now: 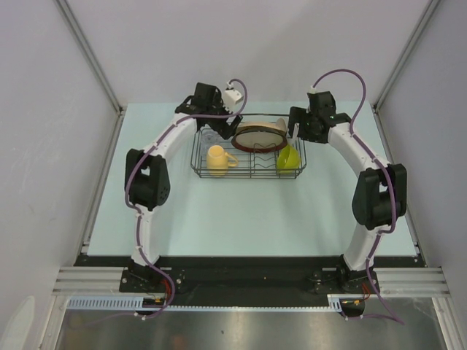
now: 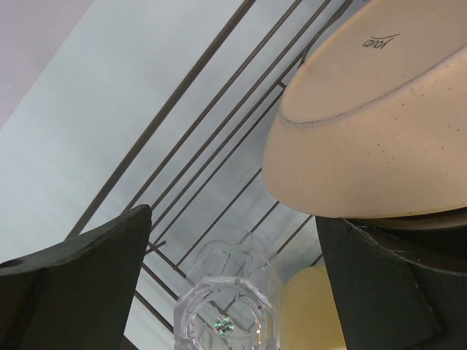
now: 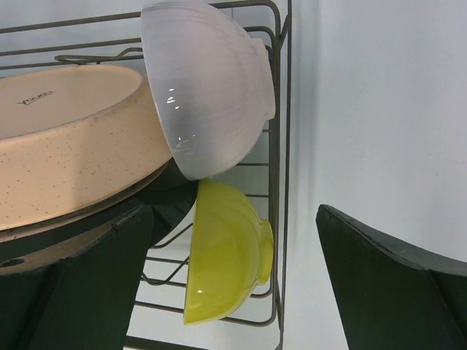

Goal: Load the mixed dishes into the dish rack

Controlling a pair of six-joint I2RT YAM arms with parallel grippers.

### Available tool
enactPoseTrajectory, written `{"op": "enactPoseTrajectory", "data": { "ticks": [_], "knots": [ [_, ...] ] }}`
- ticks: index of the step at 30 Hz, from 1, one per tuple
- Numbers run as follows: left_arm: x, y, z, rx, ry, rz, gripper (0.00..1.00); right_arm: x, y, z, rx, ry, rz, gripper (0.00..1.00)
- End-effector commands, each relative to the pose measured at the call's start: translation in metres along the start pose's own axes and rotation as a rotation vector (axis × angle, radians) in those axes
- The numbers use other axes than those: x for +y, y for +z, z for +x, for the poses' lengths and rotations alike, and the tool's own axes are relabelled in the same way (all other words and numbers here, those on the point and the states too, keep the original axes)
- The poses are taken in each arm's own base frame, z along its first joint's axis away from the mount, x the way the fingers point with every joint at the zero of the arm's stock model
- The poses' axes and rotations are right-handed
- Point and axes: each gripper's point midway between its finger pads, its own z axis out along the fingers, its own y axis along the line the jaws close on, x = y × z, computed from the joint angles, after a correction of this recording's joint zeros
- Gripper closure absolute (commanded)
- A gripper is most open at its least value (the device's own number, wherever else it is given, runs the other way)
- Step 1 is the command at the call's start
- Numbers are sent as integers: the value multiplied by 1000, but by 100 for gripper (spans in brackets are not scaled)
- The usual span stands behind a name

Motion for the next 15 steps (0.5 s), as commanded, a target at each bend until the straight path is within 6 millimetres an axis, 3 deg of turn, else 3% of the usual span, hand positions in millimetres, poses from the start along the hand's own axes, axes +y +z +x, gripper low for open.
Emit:
{"op": "enactPoseTrajectory", "data": {
  "ticks": [1, 15],
  "knots": [
    [1, -5, -44, -93, 39, 0, 0, 11, 2, -20, -42, 16, -38, 0],
    [-15, -2, -85, -159, 69, 12, 0, 16, 5, -35, -65, 18, -56, 0]
  ]
}}
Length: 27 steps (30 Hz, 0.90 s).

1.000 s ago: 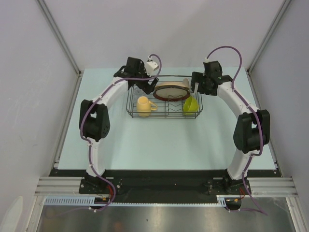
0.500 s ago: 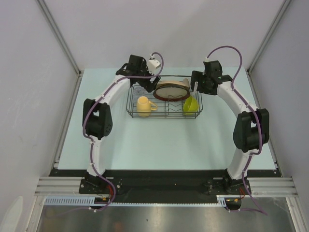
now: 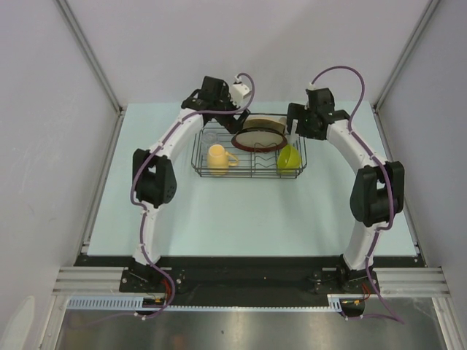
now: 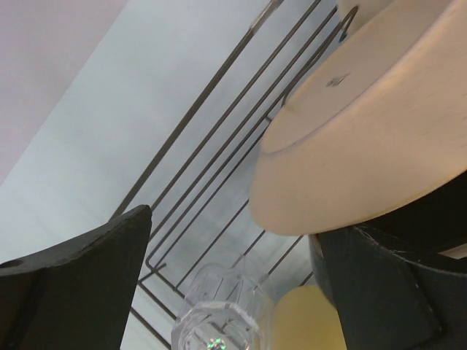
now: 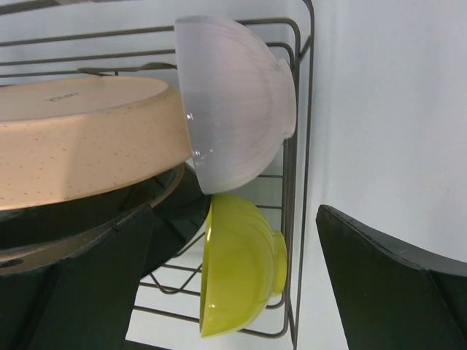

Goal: Load the mixed dishes into the dish rack

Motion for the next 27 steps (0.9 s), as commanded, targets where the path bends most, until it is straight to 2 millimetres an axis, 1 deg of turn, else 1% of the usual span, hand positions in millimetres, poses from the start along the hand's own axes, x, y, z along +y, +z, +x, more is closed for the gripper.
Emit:
{"op": "enactPoseTrajectory", "data": {
  "ticks": [1, 4, 8, 9, 10, 14, 20, 21, 22, 23, 24, 27],
  "knots": [
    [-7, -10, -62, -154, 51, -14, 0, 11, -1, -28, -64, 9, -34, 0],
    [-4, -9, -64, -155, 53, -27, 0, 14, 1, -38, -81, 10, -40, 0],
    [2, -7, -60, -142, 63, -55, 0, 18, 6, -50, -96, 15, -48, 0],
    [3, -8, -61, -144, 70, -61, 0, 20, 4, -57, -114, 14, -52, 0],
    [3, -7, -59, -140, 72, -63, 0, 21, 8, -56, -109, 16, -52, 0],
    [9, -7, -61, -144, 86, -89, 0, 23, 12, -67, -125, 19, -57, 0],
    [11, -7, -61, -144, 94, -103, 0, 26, 18, -77, -133, 14, -59, 0],
    [12, -13, -67, -158, 98, -112, 0, 26, 17, -77, -133, 11, -59, 0],
    [11, -12, -63, -153, 99, -109, 0, 25, 18, -77, -133, 10, -58, 0],
    [12, -14, -64, -155, 102, -114, 0, 25, 17, -79, -138, 8, -58, 0],
    [13, -22, -70, -173, 104, -122, 0, 24, 19, -79, -137, 6, -56, 0],
    [13, -36, -81, -202, 96, -135, 0, 24, 23, -81, -137, 3, -52, 0]
  ]
}}
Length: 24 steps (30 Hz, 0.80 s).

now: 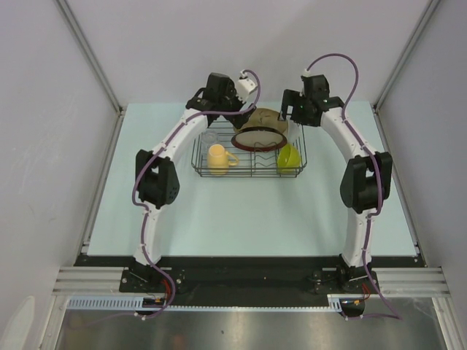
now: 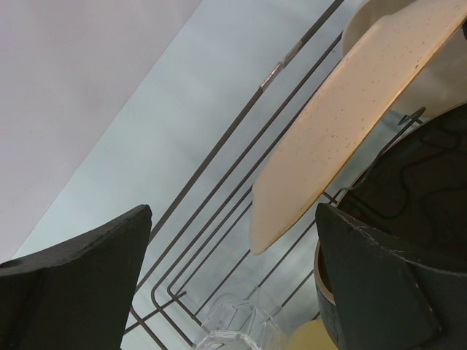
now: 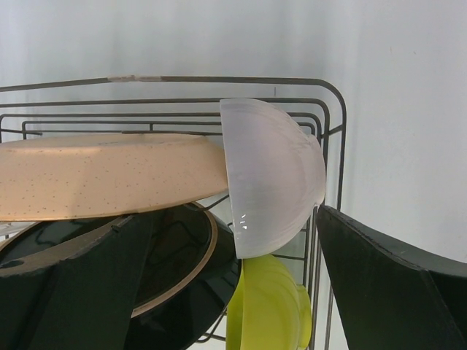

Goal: Load the mixed dishes into the dish rack

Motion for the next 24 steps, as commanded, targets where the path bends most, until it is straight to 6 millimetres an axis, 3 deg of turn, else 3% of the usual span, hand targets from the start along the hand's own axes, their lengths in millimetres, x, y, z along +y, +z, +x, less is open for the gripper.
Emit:
{"op": "enactPoseTrajectory", "data": {
  "ticks": [1, 7, 10, 11, 14, 15, 17, 18, 20, 21, 24],
  "knots": [
    [17, -47, -51, -122, 32, -76, 0, 2, 0, -33, -90, -3, -6, 0],
    [20, -107, -86, -228, 66, -118, 0, 2, 7, -39, -94, -4, -2, 0],
    [18, -121, -86, -228, 73, -115, 0, 2, 9, -45, -103, -3, -2, 0],
    [19, -134, -91, -245, 86, -129, 0, 2, 9, -46, -103, -3, -2, 0],
    [16, -144, -80, -232, 84, -130, 0, 5, 11, -50, -108, -5, -5, 1],
    [11, -140, -66, -202, 71, -112, 0, 5, 10, -51, -109, -5, -6, 0],
    [1, -145, -55, -190, 67, -88, 0, 9, 9, -52, -117, -13, -6, 0],
    [-10, -136, -28, -138, 53, -58, 0, 10, 8, -53, -121, -19, -4, 0],
    [-21, -134, -8, -104, 33, -31, 0, 11, 5, -54, -126, -26, 2, 0],
    [-33, -132, 15, -64, 17, -6, 0, 11, 4, -53, -127, -31, 4, 0],
    [-52, -130, 54, -7, -9, 24, 0, 9, 1, -52, -127, -35, 11, 0]
  ]
}}
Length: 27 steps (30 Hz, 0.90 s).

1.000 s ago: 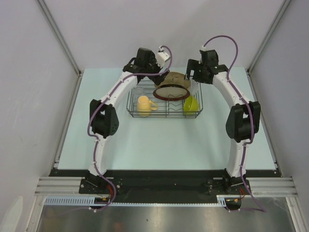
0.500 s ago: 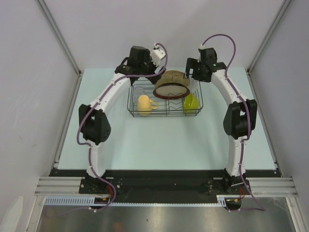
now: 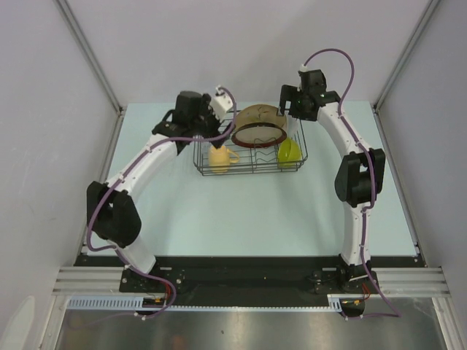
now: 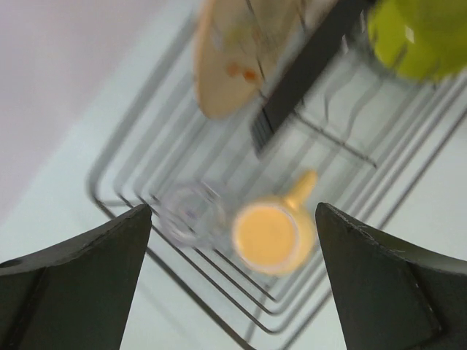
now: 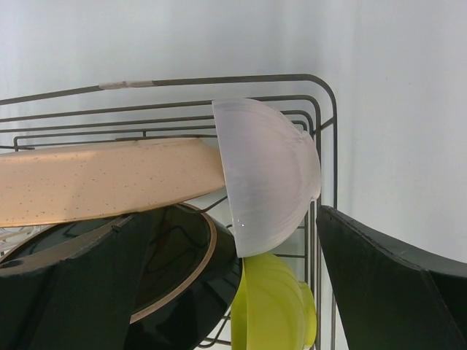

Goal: Load the mixed dishes into the dish rack

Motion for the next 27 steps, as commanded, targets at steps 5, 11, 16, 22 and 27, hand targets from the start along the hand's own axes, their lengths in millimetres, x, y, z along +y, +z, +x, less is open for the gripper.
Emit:
{"op": "enactPoseTrajectory", "data": {
  "ticks": [5, 11, 16, 22, 27],
  "knots": [
    [-33, -11, 67, 97, -94, 79, 0, 8, -19, -37, -124, -18, -5, 0],
    [-28, -25, 56, 72, -133, 79, 0, 11, -28, -30, -111, -37, -6, 0],
    [-23, -35, 46, 51, -165, 76, 0, 10, -43, -22, -107, -43, -2, 0],
    [-13, -46, 37, 26, -183, 61, 0, 8, -66, -24, -138, -44, -7, 0],
    [-8, -54, 35, 22, -189, 43, 0, 1, -74, -17, -111, -42, 9, 0]
  ]
}}
